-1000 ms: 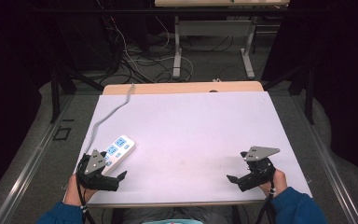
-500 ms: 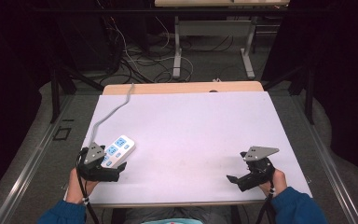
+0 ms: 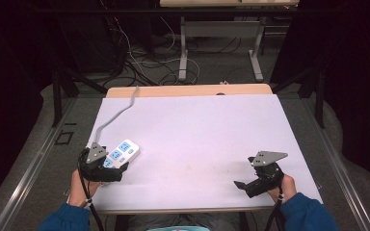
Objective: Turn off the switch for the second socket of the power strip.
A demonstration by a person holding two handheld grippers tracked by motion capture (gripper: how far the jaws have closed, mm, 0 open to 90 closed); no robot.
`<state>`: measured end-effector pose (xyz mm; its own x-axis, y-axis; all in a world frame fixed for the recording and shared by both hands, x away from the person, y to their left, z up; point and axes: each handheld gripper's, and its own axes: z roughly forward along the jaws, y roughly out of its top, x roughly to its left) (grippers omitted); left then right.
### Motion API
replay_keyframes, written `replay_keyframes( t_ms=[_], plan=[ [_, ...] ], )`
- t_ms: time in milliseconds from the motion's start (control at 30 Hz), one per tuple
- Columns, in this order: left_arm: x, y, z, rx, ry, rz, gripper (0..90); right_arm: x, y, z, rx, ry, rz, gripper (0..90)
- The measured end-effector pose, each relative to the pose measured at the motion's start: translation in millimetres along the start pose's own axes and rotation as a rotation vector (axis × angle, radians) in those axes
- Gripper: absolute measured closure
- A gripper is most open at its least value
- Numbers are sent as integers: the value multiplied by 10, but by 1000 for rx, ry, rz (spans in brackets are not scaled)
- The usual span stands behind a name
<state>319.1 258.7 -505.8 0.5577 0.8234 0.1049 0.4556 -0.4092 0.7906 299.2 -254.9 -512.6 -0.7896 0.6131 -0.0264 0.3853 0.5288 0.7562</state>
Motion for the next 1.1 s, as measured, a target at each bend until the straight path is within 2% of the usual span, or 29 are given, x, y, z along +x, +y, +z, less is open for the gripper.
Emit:
replay_keyframes(
  t_ms=[100, 267, 433, 467, 500, 667, 700, 833, 1100],
  plan=[
    [14, 8, 37, 18, 7, 14, 1, -2, -2, 5, 0, -2, 6, 3],
    [46, 32, 106, 30, 10, 9, 1, -5, 0, 15, -1, -6, -3, 3],
    [78, 54, 175, 70, 4, 27, 0, -8, 0, 14, -1, -7, -11, 3],
    [80, 55, 192, 69, 5, 22, 0, 0, 0, 5, 15, -1, 2, 3],
    [86, 61, 205, 72, 6, 22, 0, -13, 2, 11, 12, 0, -15, 3],
    [118, 76, 255, 79, 14, 19, 0, 2, 1, 19, 8, -7, 0, 3],
    [125, 81, 259, 89, 5, 20, 0, -3, 2, 15, 10, 0, -13, 3],
    [120, 92, 304, 118, 1, 32, 0, 4, 2, 17, 5, -5, -4, 3],
    [147, 112, 348, 115, 18, 29, 0, 5, 3, 24, 11, -3, -7, 3]
  ],
)
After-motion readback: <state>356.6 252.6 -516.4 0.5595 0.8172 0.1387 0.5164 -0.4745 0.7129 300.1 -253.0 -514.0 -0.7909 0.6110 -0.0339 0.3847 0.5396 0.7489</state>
